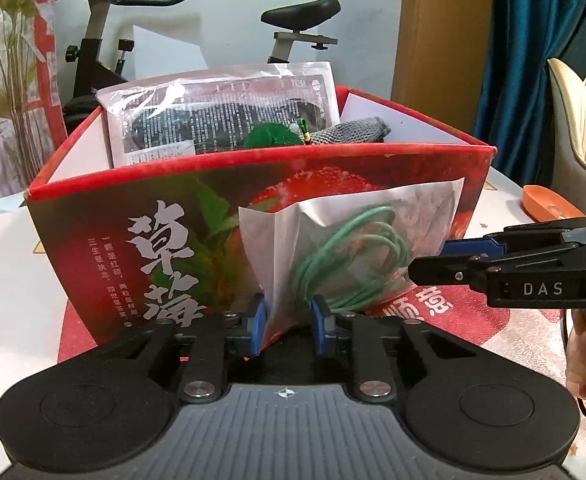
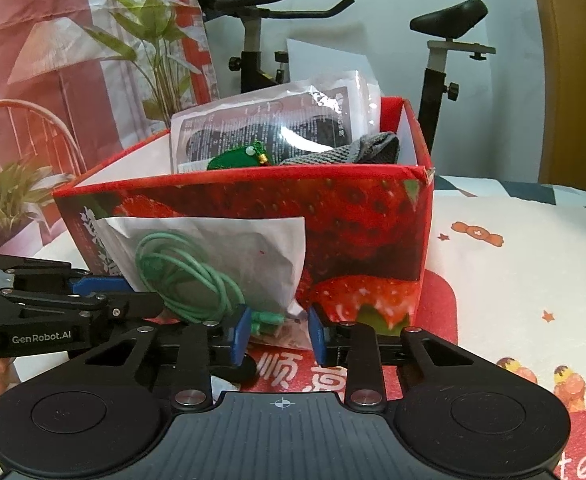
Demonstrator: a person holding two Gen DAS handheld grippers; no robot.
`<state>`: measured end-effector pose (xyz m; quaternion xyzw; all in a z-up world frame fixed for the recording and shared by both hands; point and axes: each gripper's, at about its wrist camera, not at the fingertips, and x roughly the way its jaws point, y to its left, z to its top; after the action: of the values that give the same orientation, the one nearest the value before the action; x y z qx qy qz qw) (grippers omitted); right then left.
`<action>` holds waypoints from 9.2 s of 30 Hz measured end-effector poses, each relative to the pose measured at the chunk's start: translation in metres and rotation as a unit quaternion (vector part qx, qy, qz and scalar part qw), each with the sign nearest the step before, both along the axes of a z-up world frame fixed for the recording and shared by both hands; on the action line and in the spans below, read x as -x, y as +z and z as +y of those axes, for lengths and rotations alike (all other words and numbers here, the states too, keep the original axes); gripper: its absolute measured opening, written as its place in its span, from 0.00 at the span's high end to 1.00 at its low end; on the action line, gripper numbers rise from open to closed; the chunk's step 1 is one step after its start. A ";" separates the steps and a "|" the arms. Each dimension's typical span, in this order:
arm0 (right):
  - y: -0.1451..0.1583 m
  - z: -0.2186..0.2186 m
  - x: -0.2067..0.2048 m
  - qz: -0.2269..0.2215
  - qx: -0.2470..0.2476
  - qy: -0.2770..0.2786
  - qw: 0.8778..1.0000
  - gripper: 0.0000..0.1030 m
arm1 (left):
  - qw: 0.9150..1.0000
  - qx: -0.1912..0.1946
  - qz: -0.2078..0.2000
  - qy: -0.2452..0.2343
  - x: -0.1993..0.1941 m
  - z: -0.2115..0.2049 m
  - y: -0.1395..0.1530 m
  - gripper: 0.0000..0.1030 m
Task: Organize soft objects
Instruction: 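Close both tools on the white bag with the green cable, then lift the white bag with both tools and carry it over the red box, then lower the white bag into the red box and open both tools, then move both tools from the box to the black glove, then close the right tool on the glove fingers while the left tool grips the cuff, then lift the black glove with both tools and carry it over the red box, then lower the black glove into the red box and open both tools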
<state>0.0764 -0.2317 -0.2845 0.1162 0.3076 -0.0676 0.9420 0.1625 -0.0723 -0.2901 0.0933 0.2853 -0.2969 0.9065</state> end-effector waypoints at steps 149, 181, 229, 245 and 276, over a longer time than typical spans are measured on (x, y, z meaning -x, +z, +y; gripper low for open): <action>-0.033 0.052 -0.013 0.038 -0.011 0.064 0.997 0.50 | 0.985 0.050 0.086 0.142 0.004 0.072 -0.018 0.65; 0.010 0.076 0.007 0.015 0.011 0.093 0.995 0.87 | 0.981 0.080 0.072 0.159 0.044 0.090 0.009 0.83; 0.109 -0.003 -0.066 -0.049 0.064 0.059 0.995 0.87 | 0.987 0.130 0.033 0.086 -0.033 0.033 0.114 0.83; 0.070 -0.012 -0.073 -0.010 0.035 0.050 0.998 0.85 | 0.990 0.082 0.067 0.095 -0.057 0.027 0.086 0.82; 0.140 -0.002 -0.044 -0.061 0.085 0.000 0.994 0.00 | 0.984 0.067 -0.036 0.159 -0.023 0.038 0.137 0.01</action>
<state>0.1207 -0.2336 -0.1444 0.0393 0.2427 -0.0860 0.9655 0.1859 -0.0341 -0.1534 -0.0037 0.2428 -0.1635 0.9562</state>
